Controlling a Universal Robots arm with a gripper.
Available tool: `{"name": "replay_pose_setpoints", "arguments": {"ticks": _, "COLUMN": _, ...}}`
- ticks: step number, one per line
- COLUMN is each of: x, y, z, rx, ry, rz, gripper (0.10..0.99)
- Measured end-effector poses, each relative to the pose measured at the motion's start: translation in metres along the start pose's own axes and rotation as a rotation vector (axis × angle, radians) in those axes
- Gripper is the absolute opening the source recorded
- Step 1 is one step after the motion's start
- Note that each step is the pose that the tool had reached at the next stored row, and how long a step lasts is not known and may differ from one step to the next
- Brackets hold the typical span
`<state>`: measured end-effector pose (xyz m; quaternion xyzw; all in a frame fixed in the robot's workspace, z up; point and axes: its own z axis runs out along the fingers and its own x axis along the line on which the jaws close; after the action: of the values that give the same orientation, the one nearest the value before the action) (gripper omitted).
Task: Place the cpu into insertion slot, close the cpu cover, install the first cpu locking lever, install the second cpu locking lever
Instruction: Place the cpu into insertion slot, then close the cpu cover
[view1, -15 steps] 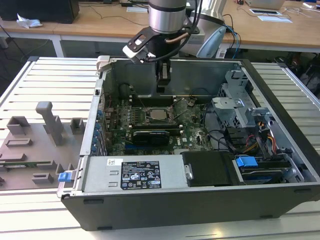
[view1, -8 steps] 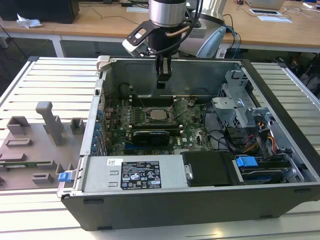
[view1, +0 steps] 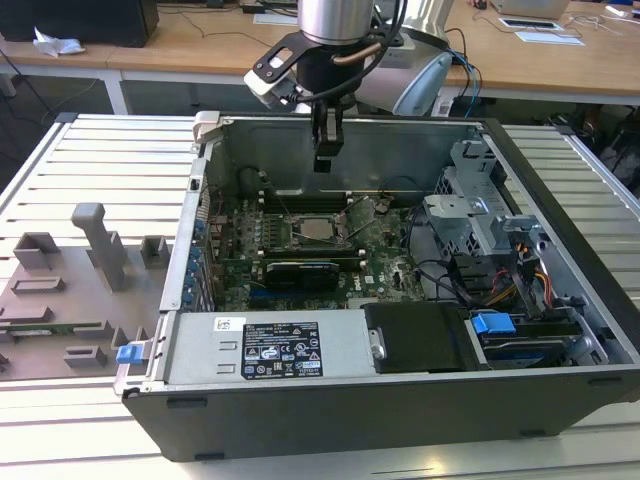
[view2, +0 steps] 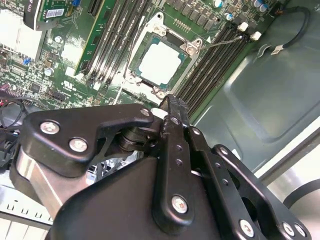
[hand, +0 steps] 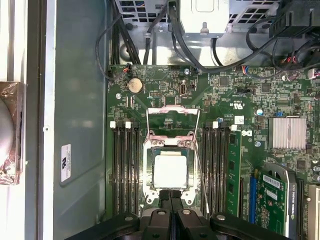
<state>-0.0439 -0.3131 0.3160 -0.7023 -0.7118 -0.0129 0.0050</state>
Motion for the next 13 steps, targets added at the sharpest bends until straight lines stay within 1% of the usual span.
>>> {"name": "replay_pose_setpoints", "arguments": {"ticks": 9, "x": 0.0, "y": 0.0004, "z": -0.0003, "rx": 0.0, "ry": -0.0001, "rz": 0.0, "gripper": 0.106}}
{"name": "replay_pose_setpoints", "arguments": {"ticks": 12, "x": -0.0001, "y": 0.0041, "z": -0.0002, "rx": 0.0, "ry": -0.0001, "rz": 0.0, "gripper": 0.106}}
{"name": "replay_pose_setpoints", "arguments": {"ticks": 13, "x": -0.0001, "y": 0.0066, "z": -0.0002, "rx": 0.0, "ry": -0.0002, "rz": 0.0, "gripper": 0.106}}
